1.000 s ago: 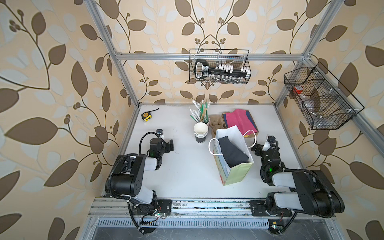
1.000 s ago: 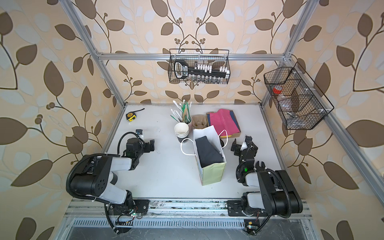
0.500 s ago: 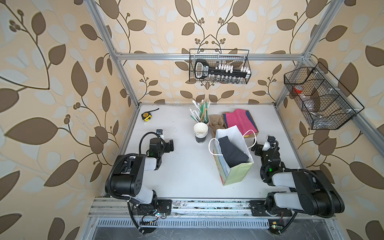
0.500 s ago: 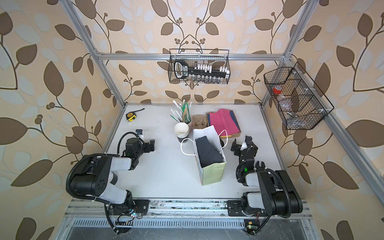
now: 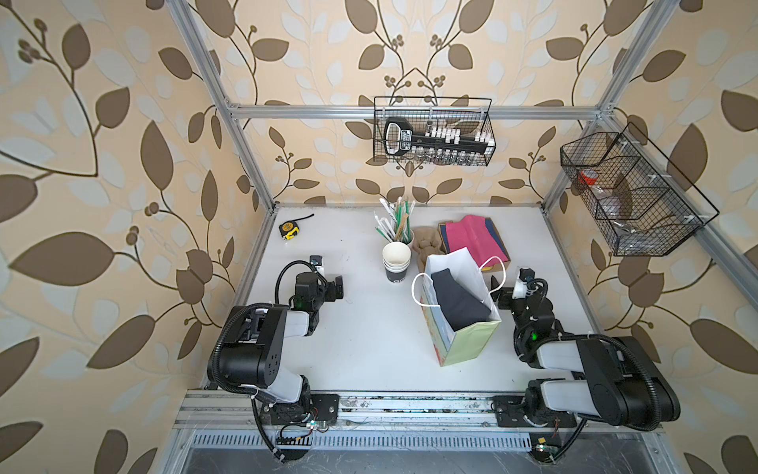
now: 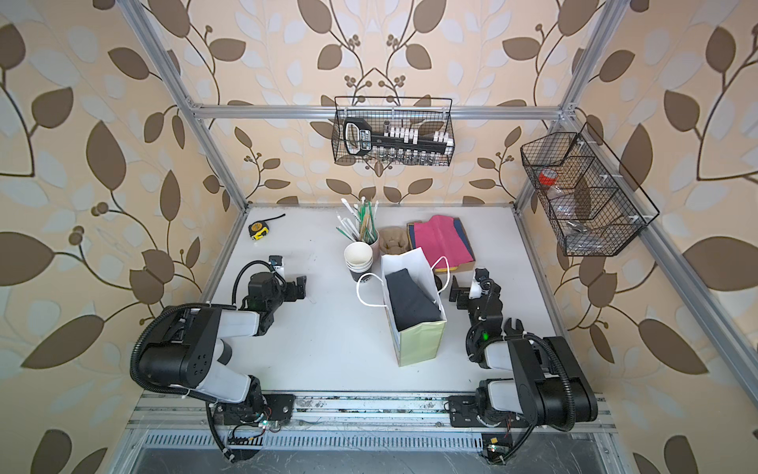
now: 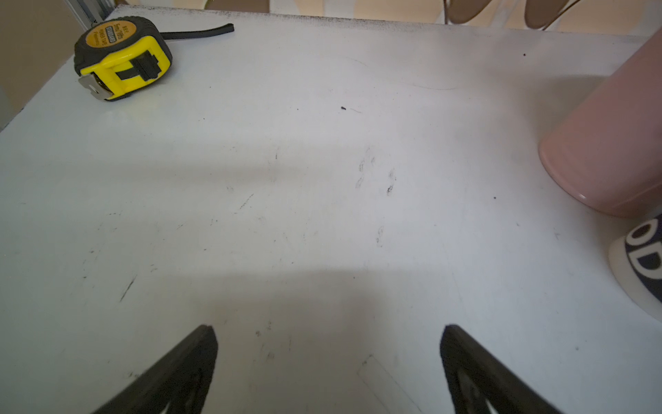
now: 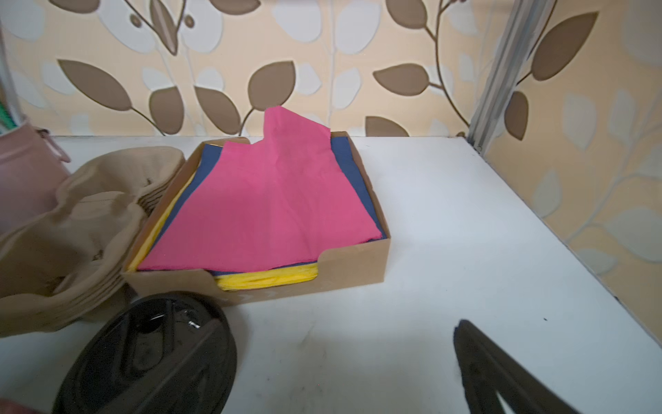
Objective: Pack a coffee takeout order
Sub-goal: Reset both arms
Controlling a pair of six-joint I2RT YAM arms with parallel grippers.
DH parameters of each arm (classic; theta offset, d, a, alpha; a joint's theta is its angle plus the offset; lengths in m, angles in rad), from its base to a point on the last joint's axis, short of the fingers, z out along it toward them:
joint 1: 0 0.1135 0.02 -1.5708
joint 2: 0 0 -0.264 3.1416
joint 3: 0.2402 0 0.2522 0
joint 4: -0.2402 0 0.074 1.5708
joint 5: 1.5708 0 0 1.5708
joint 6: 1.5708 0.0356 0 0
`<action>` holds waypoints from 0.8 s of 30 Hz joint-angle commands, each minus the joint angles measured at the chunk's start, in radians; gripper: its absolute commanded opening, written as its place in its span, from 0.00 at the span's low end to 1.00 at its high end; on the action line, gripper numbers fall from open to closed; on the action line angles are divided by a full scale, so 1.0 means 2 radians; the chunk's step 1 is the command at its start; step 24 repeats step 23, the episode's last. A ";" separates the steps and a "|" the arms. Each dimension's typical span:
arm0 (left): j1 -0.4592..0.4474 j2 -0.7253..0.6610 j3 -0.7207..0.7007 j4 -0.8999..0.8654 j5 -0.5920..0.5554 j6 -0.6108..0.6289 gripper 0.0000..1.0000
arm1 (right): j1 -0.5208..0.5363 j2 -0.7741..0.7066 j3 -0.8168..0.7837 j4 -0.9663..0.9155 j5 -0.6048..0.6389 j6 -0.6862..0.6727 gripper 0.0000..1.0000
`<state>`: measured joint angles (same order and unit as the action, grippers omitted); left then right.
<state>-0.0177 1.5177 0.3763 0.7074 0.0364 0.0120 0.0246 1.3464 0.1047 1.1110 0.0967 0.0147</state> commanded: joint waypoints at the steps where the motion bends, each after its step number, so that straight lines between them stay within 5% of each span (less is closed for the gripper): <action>1: 0.004 -0.013 0.004 0.014 0.014 0.011 0.99 | -0.006 -0.001 0.024 -0.024 0.009 0.005 1.00; 24: 0.004 -0.013 0.004 0.014 0.014 0.011 0.99 | -0.002 0.001 0.037 -0.043 0.000 -0.004 1.00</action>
